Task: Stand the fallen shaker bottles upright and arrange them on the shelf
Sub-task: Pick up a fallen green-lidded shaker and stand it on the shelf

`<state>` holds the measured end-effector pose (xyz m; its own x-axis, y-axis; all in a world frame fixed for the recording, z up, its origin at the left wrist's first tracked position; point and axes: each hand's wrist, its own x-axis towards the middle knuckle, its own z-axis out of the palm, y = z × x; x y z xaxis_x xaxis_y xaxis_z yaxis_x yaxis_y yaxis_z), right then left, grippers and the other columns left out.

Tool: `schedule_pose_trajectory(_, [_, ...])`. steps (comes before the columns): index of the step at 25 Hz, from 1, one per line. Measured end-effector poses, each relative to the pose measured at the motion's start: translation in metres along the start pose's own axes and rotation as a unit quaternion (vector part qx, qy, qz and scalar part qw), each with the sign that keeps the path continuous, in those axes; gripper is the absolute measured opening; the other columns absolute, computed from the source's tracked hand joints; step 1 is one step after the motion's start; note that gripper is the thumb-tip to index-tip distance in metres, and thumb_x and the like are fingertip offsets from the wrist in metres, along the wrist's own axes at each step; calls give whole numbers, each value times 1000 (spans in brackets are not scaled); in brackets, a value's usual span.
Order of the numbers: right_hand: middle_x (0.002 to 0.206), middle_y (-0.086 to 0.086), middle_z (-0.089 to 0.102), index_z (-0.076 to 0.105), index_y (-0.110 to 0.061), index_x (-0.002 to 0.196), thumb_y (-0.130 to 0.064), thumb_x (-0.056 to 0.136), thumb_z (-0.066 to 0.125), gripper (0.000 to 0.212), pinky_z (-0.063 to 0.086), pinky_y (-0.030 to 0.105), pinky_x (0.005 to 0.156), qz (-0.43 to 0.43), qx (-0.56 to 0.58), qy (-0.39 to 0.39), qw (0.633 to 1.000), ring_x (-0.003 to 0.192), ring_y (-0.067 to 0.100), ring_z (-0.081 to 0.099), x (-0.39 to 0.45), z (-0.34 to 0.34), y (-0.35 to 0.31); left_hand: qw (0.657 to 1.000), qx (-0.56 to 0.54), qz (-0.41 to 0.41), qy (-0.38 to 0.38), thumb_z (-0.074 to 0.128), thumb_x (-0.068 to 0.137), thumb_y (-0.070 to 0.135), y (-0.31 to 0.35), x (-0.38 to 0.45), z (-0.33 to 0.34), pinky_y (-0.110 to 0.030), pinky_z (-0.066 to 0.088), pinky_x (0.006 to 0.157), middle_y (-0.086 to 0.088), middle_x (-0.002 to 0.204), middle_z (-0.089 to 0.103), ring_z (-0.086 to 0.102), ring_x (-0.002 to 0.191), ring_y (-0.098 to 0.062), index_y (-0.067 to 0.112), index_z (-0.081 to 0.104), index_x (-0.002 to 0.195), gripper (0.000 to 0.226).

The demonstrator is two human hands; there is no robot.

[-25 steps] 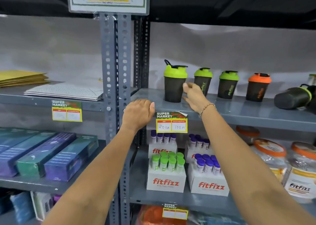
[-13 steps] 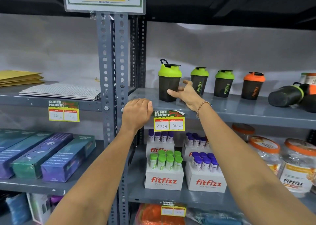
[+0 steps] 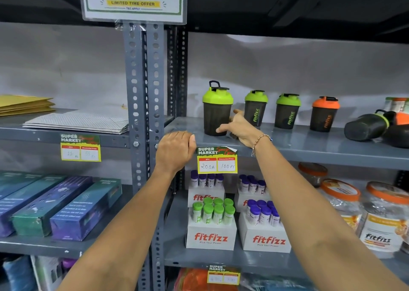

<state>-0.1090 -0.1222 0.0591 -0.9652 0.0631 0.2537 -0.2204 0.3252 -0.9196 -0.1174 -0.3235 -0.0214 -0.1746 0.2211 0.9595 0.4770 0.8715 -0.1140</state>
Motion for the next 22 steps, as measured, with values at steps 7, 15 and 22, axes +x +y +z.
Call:
schedule_pose_trajectory(7, [136, 15, 51, 9, -7, 144, -5, 71, 81, 103, 53, 20, 79, -16, -20, -22, 999, 115, 21, 58, -5, 1, -1, 1000, -1, 5, 2, 36, 94, 22, 0, 1, -1, -34, 53, 60, -10, 72, 73, 69, 66, -25, 4, 72, 76, 44])
schedule_pose_trajectory(15, [130, 8, 54, 10, -6, 144, -12, 74, 81, 100, 48, 32, 95, -6, -47, -27, 999, 113, 19, 54, -4, 4, 0, 1000, -5, 3, 1, 36, 94, 22, 0, 1, -2, -35, 53, 61, -10, 71, 73, 69, 66, -25, 3, 71, 76, 43])
schedule_pose_trajectory(22, [131, 3, 48, 4, -11, 149, -16, 69, 85, 114, 43, 34, 104, -5, -83, -26, 996, 122, 18, 47, -3, 5, 1, 1000, -6, 2, -2, 37, 94, 21, 1, 1, -4, -34, 54, 62, -10, 72, 73, 70, 67, -25, 3, 71, 78, 42])
